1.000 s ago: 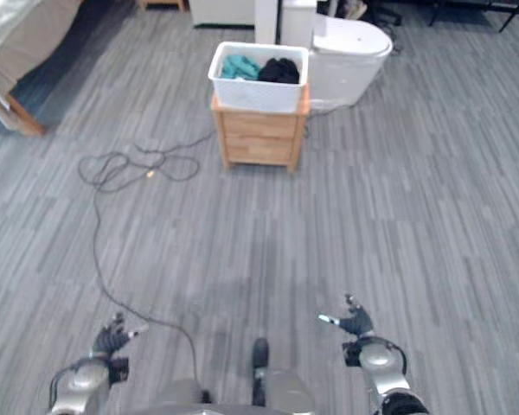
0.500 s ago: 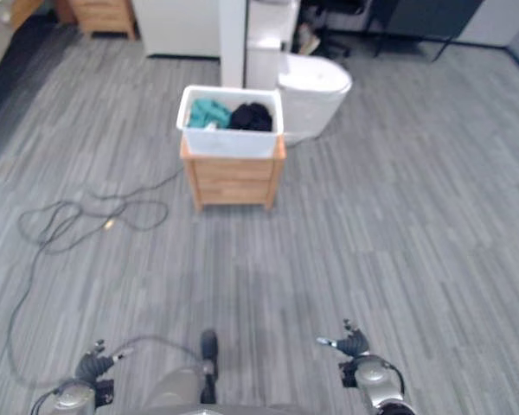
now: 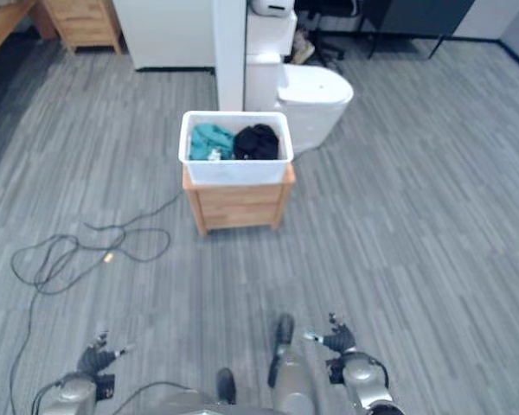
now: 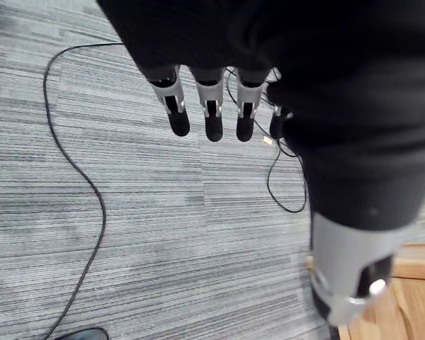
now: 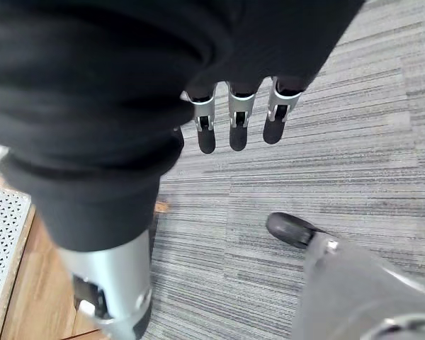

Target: Grab the laundry basket,head to the washer,open it,put in the laundry and shut it.

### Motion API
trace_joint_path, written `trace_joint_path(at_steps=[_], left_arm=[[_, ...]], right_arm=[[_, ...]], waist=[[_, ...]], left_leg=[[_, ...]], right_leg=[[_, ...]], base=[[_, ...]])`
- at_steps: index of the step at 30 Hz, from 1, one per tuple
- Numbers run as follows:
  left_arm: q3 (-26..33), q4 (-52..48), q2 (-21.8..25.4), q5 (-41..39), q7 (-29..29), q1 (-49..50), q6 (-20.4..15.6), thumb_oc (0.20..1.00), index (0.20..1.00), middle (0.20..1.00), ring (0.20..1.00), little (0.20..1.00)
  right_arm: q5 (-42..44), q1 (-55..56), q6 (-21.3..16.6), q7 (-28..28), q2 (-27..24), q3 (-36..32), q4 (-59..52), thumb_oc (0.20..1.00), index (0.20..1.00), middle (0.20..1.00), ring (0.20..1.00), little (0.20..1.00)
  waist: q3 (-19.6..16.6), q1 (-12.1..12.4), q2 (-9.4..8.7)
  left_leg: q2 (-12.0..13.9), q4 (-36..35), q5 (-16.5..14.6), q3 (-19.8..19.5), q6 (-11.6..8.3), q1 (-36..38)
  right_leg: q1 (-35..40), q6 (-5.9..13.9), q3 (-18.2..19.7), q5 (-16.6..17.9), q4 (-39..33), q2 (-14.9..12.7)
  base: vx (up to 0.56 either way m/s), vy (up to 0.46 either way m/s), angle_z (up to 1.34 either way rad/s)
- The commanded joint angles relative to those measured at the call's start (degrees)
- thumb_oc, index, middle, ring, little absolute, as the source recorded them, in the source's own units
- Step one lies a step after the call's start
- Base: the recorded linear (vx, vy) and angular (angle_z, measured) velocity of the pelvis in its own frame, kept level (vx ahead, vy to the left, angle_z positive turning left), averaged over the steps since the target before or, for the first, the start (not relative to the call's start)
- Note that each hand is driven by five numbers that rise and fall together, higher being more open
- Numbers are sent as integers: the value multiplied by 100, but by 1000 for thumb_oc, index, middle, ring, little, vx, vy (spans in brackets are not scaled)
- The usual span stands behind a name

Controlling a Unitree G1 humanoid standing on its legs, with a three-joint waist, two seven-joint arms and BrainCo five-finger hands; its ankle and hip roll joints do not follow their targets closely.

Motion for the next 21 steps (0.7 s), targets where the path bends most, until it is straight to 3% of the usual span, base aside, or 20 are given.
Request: trace_joint_path(at_steps=[1,3,5,6,8,9,11,15,17,18,21], left_arm=[[117,-173,96,35,79,-189,-151,1000,1000,1000,1000,1000],[95,-190,85,49,83,-193,-165,1000,1000,1000,1000,1000],[68,-260,65,31,56,-173,-198,1000,1000,1000,1000,1000],[21,-301,59,18,89,-196,-212,1000,1000,1000,1000,1000],[-73,-660,83,-26,39,-146,-204,1000,1000,1000,1000,1000],[-73,-661,82,-26,39,-145,-203,1000,1000,1000,1000,1000],[-90,-674,46,-113,41,-206,-173,1000,1000,1000,1000,1000],[-231,-679,5,-115,49,-349,-134,1000,1000,1000,1000,1000],[-247,-730,25,-131,44,-390,-123,1000,1000,1000,1000,1000],[-224,-736,46,-130,64,-399,-123,1000,1000,1000,1000,1000],[-202,-739,53,-145,119,-407,-134,1000,1000,1000,1000,1000]], right_arm=[[11,-287,-96,36,-259,-77,-148,1000,1000,1000,1000,1000],[7,-256,-89,43,-256,-77,-152,1000,1000,1000,1000,1000],[0,-130,-103,72,-303,-104,-191,1000,1000,1000,1000,1000],[-6,-132,-123,67,-343,-73,-170,1000,1000,1000,1000,1000],[51,-5,-152,71,-486,-117,-222,1000,1000,1000,1000,1000],[51,-4,-151,72,-487,-118,-223,1000,1000,1000,1000,1000],[67,-26,-120,40,-576,-147,-116,1000,1000,1000,1000,1000],[193,-89,-119,-13,-662,-199,-28,1000,1000,1000,1000,1000],[224,-82,-105,-60,-682,-241,13,1000,1000,1000,1000,1000],[237,-84,-102,-86,-685,-237,39,1000,1000,1000,1000,1000],[200,-76,-85,-142,-661,-225,93,1000,1000,1000,1000,1000]], waist=[[215,-71,-89],[211,-97,-90],[70,-156,-134],[21,-215,-92],[-133,-247,-32],[-137,-255,-27],[-153,-230,-83],[-51,-134,-187],[15,-92,-152],[57,-52,-123],[129,61,-59]], left_leg=[[391,716,-655,-362,-447,-43],[384,716,-733,-426,-464,86],[439,695,-914,-582,-614,452],[587,773,-774,-655,-717,498],[1033,1705,62,-662,-1048,217],[1040,1723,54,-673,-1052,202],[1135,2237,338,-677,-1027,-133],[852,1946,-133,-568,-751,-957],[868,1503,32,-378,-774,-1256],[888,1296,263,-320,-814,-1415],[854,924,626,-349,-898,-1587]], right_leg=[[492,322,87,558,-348,-23],[432,353,137,628,-370,-21],[575,323,270,721,-335,3],[596,259,340,696,-217,113],[896,-35,248,470,-93,371],[895,-38,238,469,-94,374],[1146,-184,200,233,-154,466],[1490,-253,260,-93,-212,492],[1635,-268,246,-202,-230,527],[1703,-283,258,-257,-220,585],[1904,-319,331,-383,-191,742]], base=[[410,-121,12],[367,-132,27],[540,-270,36],[572,-379,111],[547,-445,110],[312,-285,13],[219,-185,-10],[232,-119,-2],[175,-19,-10],[169,12,-16],[196,62,-45]])
